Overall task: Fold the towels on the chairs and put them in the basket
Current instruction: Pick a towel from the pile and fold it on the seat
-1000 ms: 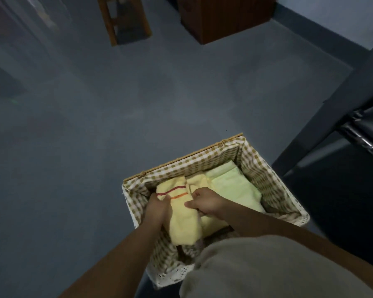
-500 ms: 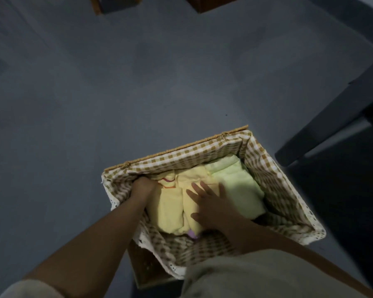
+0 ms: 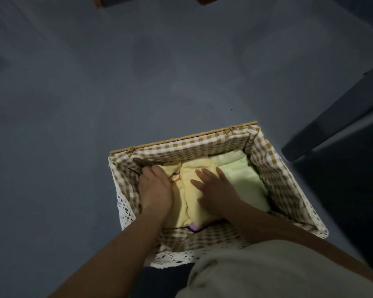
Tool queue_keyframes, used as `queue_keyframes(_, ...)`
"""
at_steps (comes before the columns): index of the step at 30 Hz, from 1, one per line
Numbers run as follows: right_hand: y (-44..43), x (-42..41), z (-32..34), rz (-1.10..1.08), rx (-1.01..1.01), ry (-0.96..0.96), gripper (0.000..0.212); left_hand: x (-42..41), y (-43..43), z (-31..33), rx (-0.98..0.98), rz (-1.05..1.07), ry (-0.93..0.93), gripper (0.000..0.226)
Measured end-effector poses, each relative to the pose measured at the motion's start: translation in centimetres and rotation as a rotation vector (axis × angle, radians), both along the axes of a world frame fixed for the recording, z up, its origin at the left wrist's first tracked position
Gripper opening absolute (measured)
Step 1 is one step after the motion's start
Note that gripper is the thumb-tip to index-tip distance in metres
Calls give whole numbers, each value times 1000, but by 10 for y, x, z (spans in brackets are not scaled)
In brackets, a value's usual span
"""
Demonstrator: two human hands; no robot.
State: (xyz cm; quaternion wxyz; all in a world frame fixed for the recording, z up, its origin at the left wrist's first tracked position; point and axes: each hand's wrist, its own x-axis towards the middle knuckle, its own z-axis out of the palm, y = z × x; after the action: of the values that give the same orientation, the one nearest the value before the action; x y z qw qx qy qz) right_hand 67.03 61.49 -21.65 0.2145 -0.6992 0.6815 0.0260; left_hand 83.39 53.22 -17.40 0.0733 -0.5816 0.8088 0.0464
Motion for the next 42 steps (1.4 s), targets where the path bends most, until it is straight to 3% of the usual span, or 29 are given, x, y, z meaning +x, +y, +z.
queue_keyframes(2, 2, -3, -4, -15, -76, 37, 71, -2, 2, -1, 32, -146, 51, 38)
queue_keyframes(6, 12, -10, -15, -77, -95, 90, 82, 7, -7, -23, 457, -224, -210, 111)
queue_keyframes(10, 10, -17, -17, -82, 21, 68, 81, 12, -9, -38, 544, -170, -270, 116)
queue_keyframes(14, 3, -19, 8, -129, 56, -82, 66, -7, -19, -15, 551, -105, -170, 103)
queue_keyframes(18, -4, -44, 75, -285, -35, -233, 57, -42, -36, 48, 493, -206, 13, 55)
queue_keyframes(21, 0, -76, 148, -410, -132, -222, 42, -78, -41, 116, 474, -332, 45, 39)
queue_keyframes(26, 54, -123, 289, -602, -283, -115, 57, -146, -29, 239, 335, -456, 327, 32)
queue_keyframes(32, 192, -185, 424, -920, -539, 57, 54, -238, 63, 366, 181, -701, 643, 31)
queue_keyframes(36, 306, -218, 462, -1135, -576, 172, 56, -296, 154, 403, 151, -898, 807, 17)
queue_keyframes(42, 467, -251, 458, -1451, -510, 346, 42, -384, 300, 402, 261, -1183, 724, 17)
